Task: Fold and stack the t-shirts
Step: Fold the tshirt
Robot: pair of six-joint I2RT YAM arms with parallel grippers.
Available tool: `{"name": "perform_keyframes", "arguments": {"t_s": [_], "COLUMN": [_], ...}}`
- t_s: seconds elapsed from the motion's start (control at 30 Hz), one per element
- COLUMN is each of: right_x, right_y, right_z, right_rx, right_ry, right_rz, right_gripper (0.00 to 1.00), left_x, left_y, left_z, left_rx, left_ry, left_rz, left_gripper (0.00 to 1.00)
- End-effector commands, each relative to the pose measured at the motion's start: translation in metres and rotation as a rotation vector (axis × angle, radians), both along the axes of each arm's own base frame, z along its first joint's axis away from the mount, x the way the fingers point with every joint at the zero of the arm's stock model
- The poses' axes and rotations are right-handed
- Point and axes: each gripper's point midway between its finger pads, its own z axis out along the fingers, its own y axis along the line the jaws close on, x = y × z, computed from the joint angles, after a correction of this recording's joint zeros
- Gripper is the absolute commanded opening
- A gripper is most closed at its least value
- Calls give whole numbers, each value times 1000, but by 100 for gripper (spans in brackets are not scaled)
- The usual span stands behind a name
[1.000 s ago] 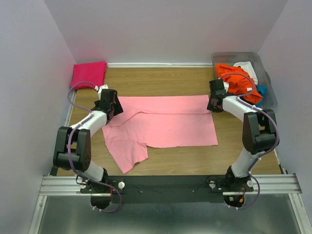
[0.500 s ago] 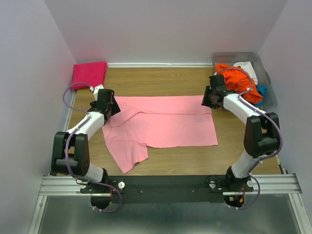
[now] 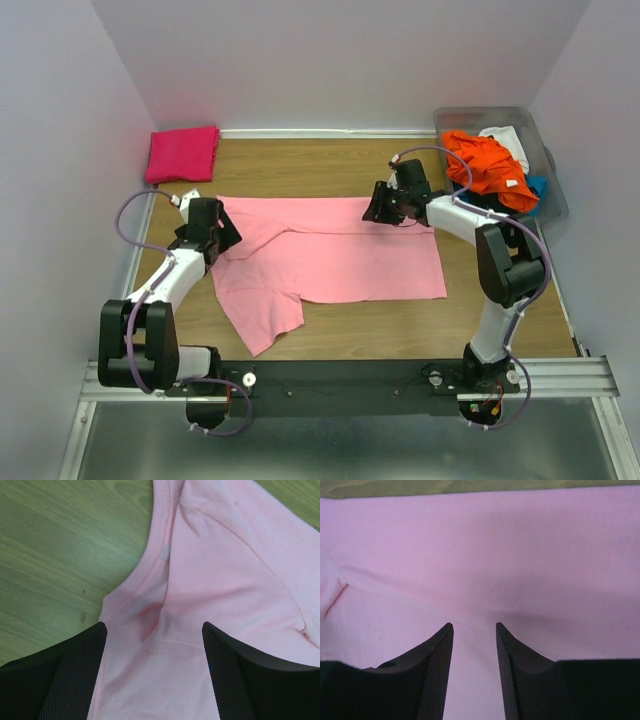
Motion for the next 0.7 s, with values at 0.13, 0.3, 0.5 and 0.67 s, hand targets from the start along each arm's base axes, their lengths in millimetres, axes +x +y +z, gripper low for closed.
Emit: {"name": "perform_keyframes", "arguments": {"t_s": [0.13,0.3,0.5,0.67], "right_x": [-4,-12,-20,-29], "right_y": [6,4,-3,-10], "right_z": [-12,-14,-16,-20], "right_rx": [57,56,41,22], "right_ry": [26,37,36,44], "right_rz": [11,6,-7,-29], "right_gripper": [47,47,47,47], "left_x": [-15,-13,-4,4], "left_y": [-24,-52,-74,-84], "left_z": [-6,2,-6,-11], "left_rx": [-118,-88,55,136], "left_ry": [-1,-10,82,132], "left_rz": [-39,-106,-232,-283], "left_gripper": [84,74,67,62]}}
